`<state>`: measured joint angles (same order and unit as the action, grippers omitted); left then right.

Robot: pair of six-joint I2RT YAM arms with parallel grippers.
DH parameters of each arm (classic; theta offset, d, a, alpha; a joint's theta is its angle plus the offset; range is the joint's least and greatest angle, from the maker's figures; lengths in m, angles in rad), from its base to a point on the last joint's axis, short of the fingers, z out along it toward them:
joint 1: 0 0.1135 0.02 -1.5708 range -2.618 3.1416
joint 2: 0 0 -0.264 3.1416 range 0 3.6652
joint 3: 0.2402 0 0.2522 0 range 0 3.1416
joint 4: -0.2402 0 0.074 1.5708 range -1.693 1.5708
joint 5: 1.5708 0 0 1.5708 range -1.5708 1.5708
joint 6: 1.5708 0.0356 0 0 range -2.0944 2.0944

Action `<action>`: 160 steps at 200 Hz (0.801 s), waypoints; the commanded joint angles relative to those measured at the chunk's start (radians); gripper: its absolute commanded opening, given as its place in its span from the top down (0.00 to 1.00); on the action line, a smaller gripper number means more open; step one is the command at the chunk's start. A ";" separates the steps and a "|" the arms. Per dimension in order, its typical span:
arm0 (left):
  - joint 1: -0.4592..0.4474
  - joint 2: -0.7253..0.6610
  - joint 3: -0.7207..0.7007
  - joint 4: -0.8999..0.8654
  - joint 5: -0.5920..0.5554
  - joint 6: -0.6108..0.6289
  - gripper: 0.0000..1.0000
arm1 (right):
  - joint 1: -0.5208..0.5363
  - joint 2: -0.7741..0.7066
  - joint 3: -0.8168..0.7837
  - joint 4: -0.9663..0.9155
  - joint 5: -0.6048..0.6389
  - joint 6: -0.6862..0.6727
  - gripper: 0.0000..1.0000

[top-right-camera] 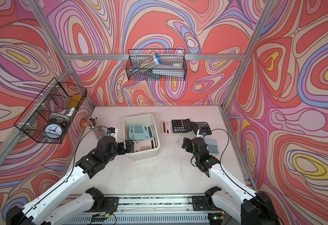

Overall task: Put the calculator in the storage box
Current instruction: Pick up the calculator at the center of the board.

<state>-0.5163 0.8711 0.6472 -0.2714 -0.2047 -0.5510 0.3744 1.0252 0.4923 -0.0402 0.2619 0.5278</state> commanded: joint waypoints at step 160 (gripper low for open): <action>0.002 -0.121 -0.104 0.150 -0.127 0.054 0.01 | -0.349 0.721 0.636 -0.176 -0.540 -0.069 0.16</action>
<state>-0.5163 0.7616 0.5594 -0.1448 -0.3157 -0.5152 0.0685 1.6596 1.0740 -0.1635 -0.1562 0.4847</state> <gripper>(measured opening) 0.989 0.850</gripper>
